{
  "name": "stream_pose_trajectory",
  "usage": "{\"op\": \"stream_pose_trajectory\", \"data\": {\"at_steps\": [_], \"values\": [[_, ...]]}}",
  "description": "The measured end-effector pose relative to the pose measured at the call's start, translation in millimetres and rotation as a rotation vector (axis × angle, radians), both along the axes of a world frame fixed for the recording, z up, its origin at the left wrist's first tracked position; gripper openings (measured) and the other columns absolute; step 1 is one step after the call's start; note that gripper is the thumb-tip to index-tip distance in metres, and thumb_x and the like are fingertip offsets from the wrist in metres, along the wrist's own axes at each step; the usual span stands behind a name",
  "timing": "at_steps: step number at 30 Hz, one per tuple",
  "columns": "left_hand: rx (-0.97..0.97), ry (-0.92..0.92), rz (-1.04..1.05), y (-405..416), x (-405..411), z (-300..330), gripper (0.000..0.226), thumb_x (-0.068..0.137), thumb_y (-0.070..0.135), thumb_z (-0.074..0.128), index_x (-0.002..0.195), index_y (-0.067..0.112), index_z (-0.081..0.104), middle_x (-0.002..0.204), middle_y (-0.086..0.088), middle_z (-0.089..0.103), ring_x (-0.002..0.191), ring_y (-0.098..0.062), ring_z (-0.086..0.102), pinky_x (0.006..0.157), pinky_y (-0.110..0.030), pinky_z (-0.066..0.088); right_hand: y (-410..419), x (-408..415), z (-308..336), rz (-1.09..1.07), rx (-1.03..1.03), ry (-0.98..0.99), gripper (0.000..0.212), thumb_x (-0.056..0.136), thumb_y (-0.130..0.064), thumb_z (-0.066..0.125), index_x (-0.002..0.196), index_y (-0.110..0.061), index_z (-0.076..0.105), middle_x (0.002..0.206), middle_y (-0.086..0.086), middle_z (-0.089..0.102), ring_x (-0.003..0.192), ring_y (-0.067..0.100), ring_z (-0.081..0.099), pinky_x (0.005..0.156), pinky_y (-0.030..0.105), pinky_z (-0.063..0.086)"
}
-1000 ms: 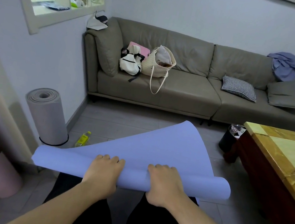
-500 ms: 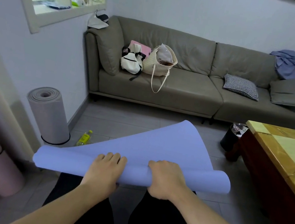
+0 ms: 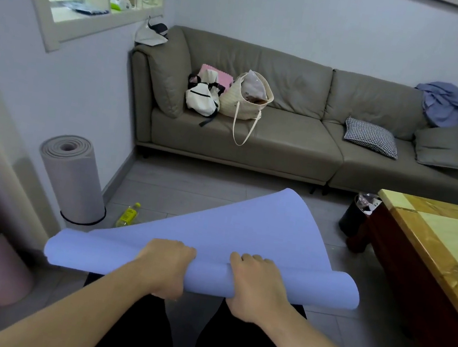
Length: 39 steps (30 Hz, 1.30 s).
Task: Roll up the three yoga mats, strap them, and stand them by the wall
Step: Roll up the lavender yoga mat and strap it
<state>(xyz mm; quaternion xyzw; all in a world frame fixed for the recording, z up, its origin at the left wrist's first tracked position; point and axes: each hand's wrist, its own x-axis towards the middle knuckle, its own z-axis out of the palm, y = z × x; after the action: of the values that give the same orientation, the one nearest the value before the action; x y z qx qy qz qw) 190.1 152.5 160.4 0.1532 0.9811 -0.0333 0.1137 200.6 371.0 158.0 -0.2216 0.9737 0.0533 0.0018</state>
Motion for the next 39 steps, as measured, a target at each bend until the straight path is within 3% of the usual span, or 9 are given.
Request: {"op": "stream_pose_trajectory", "data": {"at_steps": [3,7,12,19,22,25,30,35,39], "values": [[0.03,0.193,-0.011,-1,13,-12,0.054,0.074,0.039,0.074,0.118,0.024,0.047,0.113,-0.001,0.056,0.103,-0.028,0.059,0.082,-0.04,0.041,-2,-8,6,0.001,0.011,-0.054,0.037,0.08,-0.028,0.071,0.104,-0.022,0.043,0.107,0.006,0.066,0.096,0.033,0.065,0.072,0.038,0.034],[-0.013,0.267,-0.065,-1,21,-30,0.066,0.043,0.033,0.089,0.098,0.019,0.056,0.085,-0.002,0.056,0.072,-0.029,0.057,0.061,-0.04,0.043,-4,-8,1,0.004,0.008,-0.033,0.038,0.079,-0.029,0.07,0.109,-0.021,0.048,0.106,0.005,0.065,0.095,0.032,0.065,0.071,0.038,0.035],[-0.032,0.184,-0.004,5,13,-13,0.039,0.085,0.03,0.066,0.118,0.025,0.046,0.118,-0.001,0.058,0.107,-0.031,0.061,0.076,-0.04,0.035,4,1,-25,0.009,-0.029,0.079,0.056,0.062,-0.029,0.079,0.112,-0.018,0.056,0.094,0.002,0.06,0.083,0.029,0.062,0.069,0.04,0.041],[0.012,0.062,-0.002,2,-4,1,0.044,0.077,0.043,0.073,0.112,0.028,0.05,0.117,0.002,0.064,0.109,-0.027,0.064,0.077,-0.038,0.041,1,-6,-25,-0.023,0.003,0.115,0.061,0.045,-0.025,0.084,0.1,-0.019,0.059,0.077,0.0,0.058,0.067,0.027,0.058,0.06,0.038,0.038],[0.0,0.194,0.016,6,9,-14,0.057,0.076,0.038,0.077,0.121,0.021,0.047,0.114,-0.002,0.058,0.104,-0.029,0.061,0.079,-0.04,0.041,-2,-14,-17,-0.019,0.038,0.043,0.051,0.063,-0.028,0.08,0.108,-0.02,0.055,0.09,0.002,0.064,0.083,0.03,0.064,0.069,0.04,0.034],[-0.042,0.271,-0.009,7,19,-33,0.071,0.043,0.028,0.095,0.103,0.015,0.059,0.086,-0.005,0.057,0.074,-0.03,0.058,0.065,-0.041,0.045,-3,-19,-12,0.004,0.031,0.022,0.045,0.076,-0.031,0.076,0.111,-0.022,0.05,0.101,0.003,0.064,0.093,0.031,0.063,0.072,0.04,0.033],[-0.052,0.209,0.061,10,5,-15,0.043,0.084,0.026,0.069,0.121,0.023,0.047,0.117,0.001,0.061,0.111,-0.028,0.06,0.08,-0.039,0.037,-3,-19,-14,-0.018,-0.036,0.043,0.049,0.074,-0.035,0.078,0.111,-0.023,0.049,0.1,0.002,0.064,0.093,0.03,0.062,0.073,0.04,0.031],[0.002,0.023,0.053,4,-12,-1,0.041,0.079,0.03,0.072,0.112,0.027,0.049,0.115,0.002,0.066,0.108,-0.026,0.066,0.083,-0.036,0.049,2,-15,-25,-0.015,-0.03,0.097,0.064,0.054,-0.038,0.086,0.108,-0.02,0.055,0.091,0.0,0.059,0.08,0.028,0.058,0.071,0.04,0.044],[-0.014,-0.026,0.039,6,-14,0,0.043,0.077,0.037,0.075,0.112,0.028,0.051,0.116,0.002,0.068,0.108,-0.027,0.067,0.075,-0.033,0.042,3,-13,-30,-0.023,-0.026,0.159,0.066,0.045,-0.031,0.087,0.102,-0.018,0.057,0.081,0.001,0.058,0.071,0.028,0.057,0.065,0.041,0.046]]}}
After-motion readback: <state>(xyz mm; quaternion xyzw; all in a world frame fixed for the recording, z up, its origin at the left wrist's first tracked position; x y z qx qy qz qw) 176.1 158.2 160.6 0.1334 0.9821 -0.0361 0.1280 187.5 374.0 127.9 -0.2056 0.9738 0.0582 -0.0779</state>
